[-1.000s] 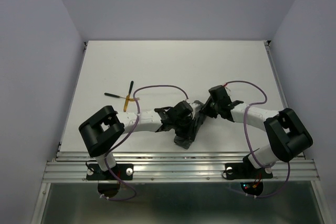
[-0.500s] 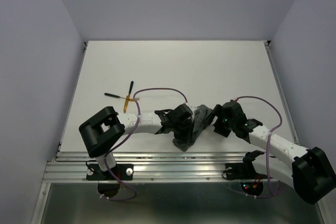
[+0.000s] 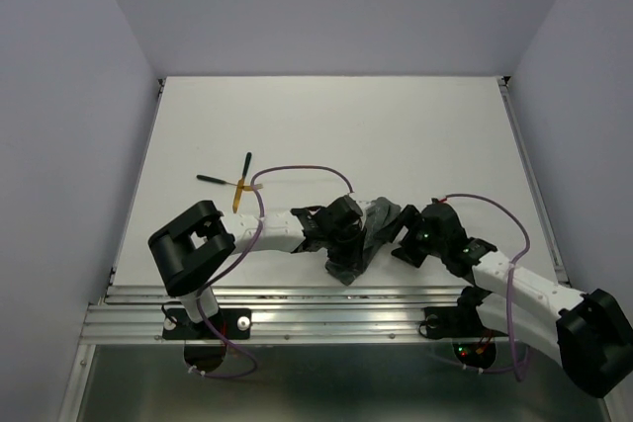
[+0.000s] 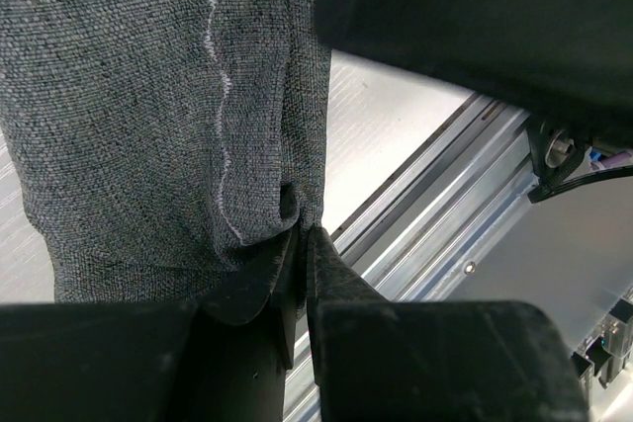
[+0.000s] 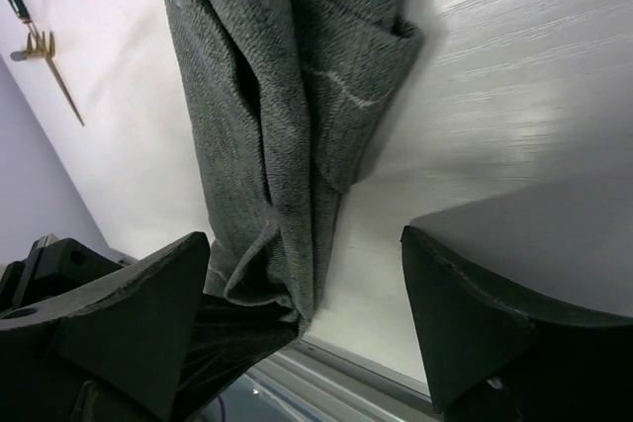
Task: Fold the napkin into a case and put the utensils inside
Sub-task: Fold the 2/3-rectangle-folded napkin at the center of the board, then stuff the top corner of the smaller-rectangle-folded napkin into the folded napkin.
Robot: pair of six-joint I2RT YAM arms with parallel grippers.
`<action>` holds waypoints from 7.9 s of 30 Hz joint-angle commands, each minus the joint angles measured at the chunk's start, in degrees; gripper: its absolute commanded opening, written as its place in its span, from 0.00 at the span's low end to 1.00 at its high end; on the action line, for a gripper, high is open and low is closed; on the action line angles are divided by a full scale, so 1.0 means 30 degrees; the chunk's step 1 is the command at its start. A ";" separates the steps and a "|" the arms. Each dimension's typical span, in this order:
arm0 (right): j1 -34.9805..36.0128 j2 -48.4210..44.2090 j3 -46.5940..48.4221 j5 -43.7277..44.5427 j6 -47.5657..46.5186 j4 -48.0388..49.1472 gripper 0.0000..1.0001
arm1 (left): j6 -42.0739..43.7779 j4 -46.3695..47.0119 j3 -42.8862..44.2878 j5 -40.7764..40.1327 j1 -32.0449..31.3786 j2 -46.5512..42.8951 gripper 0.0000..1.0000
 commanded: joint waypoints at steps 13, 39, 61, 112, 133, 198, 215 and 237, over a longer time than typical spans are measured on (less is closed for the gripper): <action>0.3316 0.4784 -0.0696 0.2405 0.3937 0.4111 0.38 | 0.0103 0.0425 -0.0668 0.0189 -0.0178 -0.1884 0.01; 0.0738 1.0435 0.6481 0.0006 -0.9187 0.2673 0.03 | -0.2884 -0.0543 -0.4416 -0.2038 0.4420 -0.7657 0.75; 0.0738 0.7075 0.7129 0.1117 -0.6383 -0.1834 0.54 | -0.5082 0.6106 -0.5618 0.0627 0.4657 -0.2911 0.09; 0.3109 0.2936 0.2940 -0.0114 -0.0489 -0.0814 0.01 | -0.7514 0.8160 -0.5180 0.0804 0.2752 -0.1153 0.00; 0.3111 0.2468 -0.0987 0.1206 0.0450 0.1589 0.16 | -0.6374 0.5820 -0.4977 0.0189 0.2723 -0.3640 0.21; -0.6616 1.1287 0.5985 -0.4068 -0.6377 0.4314 0.15 | -0.1040 -0.5960 1.4449 -0.6927 0.2635 0.8134 0.40; -0.6616 1.0994 0.5516 -0.4009 -0.6172 0.4313 0.13 | -0.0981 -0.3003 1.2310 -0.8745 0.1843 0.5850 0.59; -0.6616 1.0994 0.5487 -0.4214 -0.6142 0.4313 0.13 | -0.1010 -0.5170 1.5768 -0.9567 0.1814 0.9218 0.63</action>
